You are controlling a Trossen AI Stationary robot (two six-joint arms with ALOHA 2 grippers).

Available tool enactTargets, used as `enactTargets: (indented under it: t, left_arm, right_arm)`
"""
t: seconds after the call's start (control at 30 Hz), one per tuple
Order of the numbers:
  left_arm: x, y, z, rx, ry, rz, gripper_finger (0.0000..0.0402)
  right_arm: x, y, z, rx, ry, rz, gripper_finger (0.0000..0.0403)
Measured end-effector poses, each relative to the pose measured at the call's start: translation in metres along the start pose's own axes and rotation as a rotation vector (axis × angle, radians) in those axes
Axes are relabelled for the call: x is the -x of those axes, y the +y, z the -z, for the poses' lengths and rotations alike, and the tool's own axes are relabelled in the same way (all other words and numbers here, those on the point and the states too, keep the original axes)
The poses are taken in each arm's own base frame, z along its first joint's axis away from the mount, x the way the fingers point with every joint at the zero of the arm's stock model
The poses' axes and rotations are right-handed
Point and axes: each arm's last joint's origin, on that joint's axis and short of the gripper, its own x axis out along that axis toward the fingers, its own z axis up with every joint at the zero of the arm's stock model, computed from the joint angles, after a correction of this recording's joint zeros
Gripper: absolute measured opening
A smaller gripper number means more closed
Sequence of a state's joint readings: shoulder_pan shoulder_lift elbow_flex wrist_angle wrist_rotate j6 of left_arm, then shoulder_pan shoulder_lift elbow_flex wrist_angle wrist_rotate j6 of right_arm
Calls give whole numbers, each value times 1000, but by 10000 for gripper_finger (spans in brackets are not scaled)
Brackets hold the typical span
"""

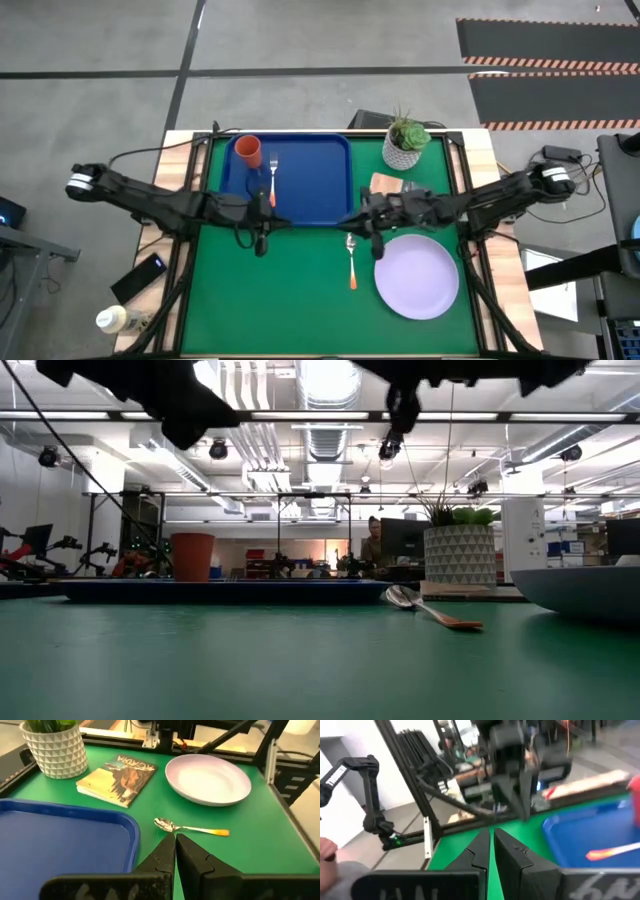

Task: Pick and place plate/cup/fork/spoon on tray
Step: Put the orange spoon on the blue tray to the right side of the orange fork

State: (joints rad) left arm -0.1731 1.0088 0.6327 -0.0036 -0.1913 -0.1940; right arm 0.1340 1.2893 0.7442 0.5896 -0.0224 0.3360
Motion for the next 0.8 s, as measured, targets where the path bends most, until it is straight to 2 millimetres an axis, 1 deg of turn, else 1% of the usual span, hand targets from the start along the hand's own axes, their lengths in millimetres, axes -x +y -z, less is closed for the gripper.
enactTargets:
  t: [0.1, 0.2, 0.3, 0.4, 0.53, 0.63, 0.7, 0.8]
  left_arm:
    - [11, 0, -3, 4, -18, 10, 0]
    - [19, -1, -2, 3, -5, 21, 0]
    - [25, -3, -1, -4, 5, 37, 0]
    - [29, -5, -1, -9, 7, 51, 0]
    - [31, -6, -2, -9, -4, 64, 0]
    - [32, -6, -2, -8, -8, 68, 0]
    - [32, -6, -2, -8, -7, 69, 0]
    - [32, -6, -2, -8, -8, 72, 0]
  right_arm:
    - [-20, 4, 6, -67, 112, 29, 18]
    - [-40, 12, 4, -139, 206, 65, 18]
    - [-57, 19, 9, -210, 362, 141, 18]
    - [-69, 24, 18, -301, 556, 254, 18]
    - [-78, 31, 27, -430, 795, 439, 18]
    - [-79, 32, 42, -500, 992, 615, 18]
    - [-80, 31, 50, -524, 1087, 707, 18]
    - [-82, 28, 64, -515, 1182, 783, 18]
